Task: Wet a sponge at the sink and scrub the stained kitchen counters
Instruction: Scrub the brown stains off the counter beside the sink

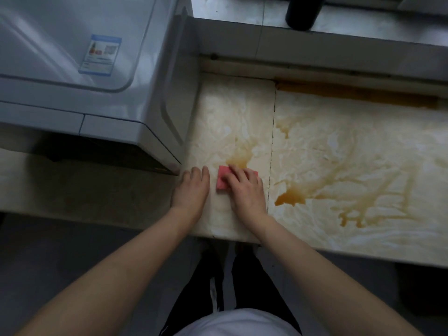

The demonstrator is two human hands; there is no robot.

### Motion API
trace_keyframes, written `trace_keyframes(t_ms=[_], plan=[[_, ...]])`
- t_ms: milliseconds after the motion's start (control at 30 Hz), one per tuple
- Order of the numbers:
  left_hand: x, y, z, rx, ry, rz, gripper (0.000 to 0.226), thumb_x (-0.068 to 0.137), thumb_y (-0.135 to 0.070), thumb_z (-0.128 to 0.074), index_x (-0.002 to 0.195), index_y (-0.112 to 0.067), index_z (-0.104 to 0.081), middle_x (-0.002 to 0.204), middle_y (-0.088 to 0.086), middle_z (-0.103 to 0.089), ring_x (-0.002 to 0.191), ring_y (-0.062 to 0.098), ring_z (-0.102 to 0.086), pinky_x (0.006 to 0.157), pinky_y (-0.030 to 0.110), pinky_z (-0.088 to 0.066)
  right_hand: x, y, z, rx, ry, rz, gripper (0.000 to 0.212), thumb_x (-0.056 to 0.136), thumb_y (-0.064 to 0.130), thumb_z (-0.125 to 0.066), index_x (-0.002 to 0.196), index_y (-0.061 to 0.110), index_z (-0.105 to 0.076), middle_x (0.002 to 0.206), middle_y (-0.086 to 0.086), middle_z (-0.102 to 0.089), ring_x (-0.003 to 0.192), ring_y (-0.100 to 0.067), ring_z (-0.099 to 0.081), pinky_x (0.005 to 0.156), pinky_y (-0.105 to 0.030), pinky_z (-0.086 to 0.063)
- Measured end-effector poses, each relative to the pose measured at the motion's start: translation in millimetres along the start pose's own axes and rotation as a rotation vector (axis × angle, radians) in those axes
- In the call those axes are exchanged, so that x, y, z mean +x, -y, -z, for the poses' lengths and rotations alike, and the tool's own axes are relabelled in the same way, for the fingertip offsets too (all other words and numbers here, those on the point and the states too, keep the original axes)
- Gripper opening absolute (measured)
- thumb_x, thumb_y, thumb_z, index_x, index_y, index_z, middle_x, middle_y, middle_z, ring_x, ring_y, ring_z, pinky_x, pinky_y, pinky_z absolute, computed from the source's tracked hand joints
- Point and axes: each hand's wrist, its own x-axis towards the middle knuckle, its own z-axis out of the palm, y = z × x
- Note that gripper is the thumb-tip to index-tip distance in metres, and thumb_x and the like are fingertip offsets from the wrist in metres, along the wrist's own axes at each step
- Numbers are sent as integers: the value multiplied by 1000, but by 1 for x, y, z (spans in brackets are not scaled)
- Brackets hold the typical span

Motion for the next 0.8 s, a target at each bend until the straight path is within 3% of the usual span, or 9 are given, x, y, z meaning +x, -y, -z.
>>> trace_keyframes(t_ms=[67, 133, 233, 333, 433, 533, 667, 800], plan=[[1, -3, 3, 14, -5, -32, 56, 99, -7, -30, 153, -7, -15, 147, 17, -33, 136, 33, -35, 99, 38, -44, 12, -2, 2, 4, -25, -19, 56, 87, 7, -67, 138, 27, -55, 152, 1, -49, 132, -29, -43, 106, -50, -41], [5, -5, 5, 42, 10, -62, 56, 102, -8, -27, 155, -8, -7, 159, 18, -15, 147, 33, -18, 107, 38, -38, 28, -5, 5, 10, -45, -30, 55, 87, 7, -67, 138, 26, -56, 152, 1, -49, 132, -29, -42, 106, -49, -40], [16, -8, 6, 86, 41, -93, 57, 104, -8, -24, 155, -7, 1, 163, 19, 3, 151, 35, 0, 117, 38, -21, 52, -11, 8, 11, -70, -46, 55, 86, 6, -68, 137, 24, -57, 151, 0, -50, 132, -30, -43, 106, -51, -41], [29, -8, 5, 95, 69, -97, 57, 103, -7, -20, 155, -6, 4, 162, 22, 10, 150, 37, 6, 120, 41, -12, 78, -18, 13, 6, -94, -55, 58, 85, 4, -68, 139, 22, -57, 150, -2, -51, 130, -32, -44, 105, -52, -41], [36, -12, 3, 68, 113, -84, 60, 97, -1, -8, 154, -3, 7, 160, 25, 12, 149, 40, 5, 119, 40, -17, 107, -26, 19, -23, -98, -54, 60, 85, 4, -70, 140, 23, -56, 151, -2, -51, 131, -32, -44, 108, -54, -39], [38, -15, -4, 62, 105, -68, 72, 83, 1, 9, 154, 1, -3, 159, 30, 2, 148, 45, -5, 116, 41, -26, 136, -33, 26, -45, -96, -61, 56, 88, 6, -69, 139, 24, -57, 152, -1, -50, 133, -32, -44, 111, -53, -37], [44, -12, -12, 51, -19, -78, 60, 84, 1, -23, 134, 2, -56, 141, 29, -48, 127, 45, -51, 87, 39, -55, 167, -37, 32, -45, -119, -68, 53, 89, 7, -69, 138, 23, -59, 151, -2, -51, 133, -32, -44, 111, -50, -35], [45, -11, -8, 39, 6, -114, 56, 83, 1, -28, 129, 3, -60, 135, 29, -54, 122, 46, -55, 83, 40, -56, 190, -38, 36, -38, -128, -88, 52, 90, 10, -69, 139, 22, -57, 150, -2, -52, 133, -31, -44, 111, -49, -36]])
